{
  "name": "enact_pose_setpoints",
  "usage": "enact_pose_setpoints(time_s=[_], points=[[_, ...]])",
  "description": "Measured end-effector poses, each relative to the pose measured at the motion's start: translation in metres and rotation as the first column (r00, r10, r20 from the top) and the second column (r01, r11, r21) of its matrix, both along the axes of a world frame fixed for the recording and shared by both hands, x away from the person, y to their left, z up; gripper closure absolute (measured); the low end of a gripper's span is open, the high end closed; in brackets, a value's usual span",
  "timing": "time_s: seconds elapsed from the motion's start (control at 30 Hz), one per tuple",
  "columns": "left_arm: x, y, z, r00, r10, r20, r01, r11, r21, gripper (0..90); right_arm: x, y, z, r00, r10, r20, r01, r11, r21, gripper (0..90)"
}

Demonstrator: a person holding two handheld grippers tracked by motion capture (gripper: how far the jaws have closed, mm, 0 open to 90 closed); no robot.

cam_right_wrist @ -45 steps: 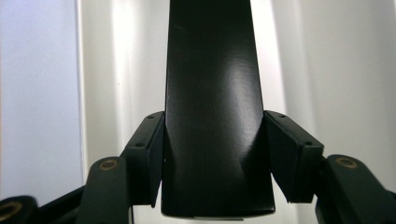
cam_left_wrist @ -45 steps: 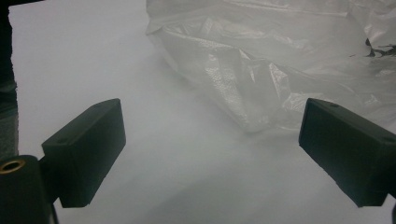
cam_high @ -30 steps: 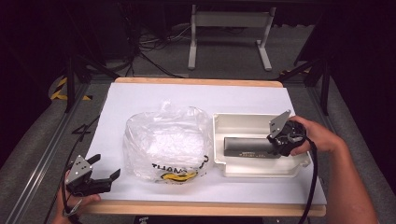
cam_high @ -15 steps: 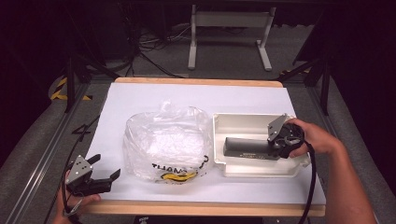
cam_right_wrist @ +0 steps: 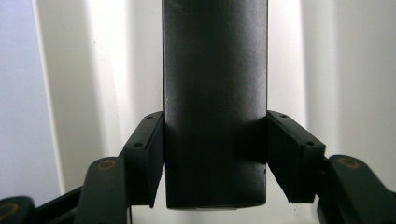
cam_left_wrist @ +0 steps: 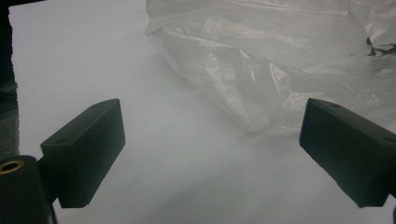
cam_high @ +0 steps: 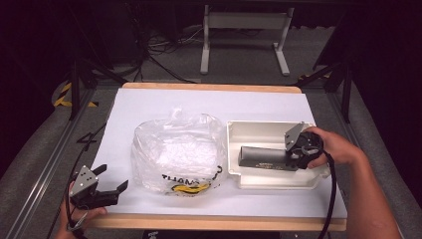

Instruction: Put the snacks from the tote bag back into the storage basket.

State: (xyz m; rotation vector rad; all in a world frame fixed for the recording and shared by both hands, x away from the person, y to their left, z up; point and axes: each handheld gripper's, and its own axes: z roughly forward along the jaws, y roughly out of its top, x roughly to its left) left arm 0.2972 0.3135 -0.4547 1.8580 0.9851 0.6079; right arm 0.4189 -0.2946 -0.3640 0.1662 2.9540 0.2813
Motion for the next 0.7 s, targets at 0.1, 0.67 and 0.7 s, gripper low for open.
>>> enact_pose_setpoints(time_s=[0.1,0.67,0.7], points=[[-0.0003,0.0010,0.0006,1.0000,-0.001,0.001,0.001,1.0000,-0.001,7.7,-0.0001,0.0003,0.0001,0.9999,-0.005,0.012,0.005,1.0000,-0.006,41.3],[0.0037,0.0005,0.0040,0.9998,-0.002,0.022,0.003,0.9999,-0.015,7.7,-0.0057,-0.0067,0.0076,0.9955,-0.066,0.067,0.063,0.9971,0.043,33.1],[0.0043,0.0001,0.0043,0.9998,-0.008,0.019,0.008,0.9999,-0.015,7.7,-0.0067,-0.0069,0.0081,0.9950,-0.070,0.072,0.067,0.9966,0.049,33.0]])
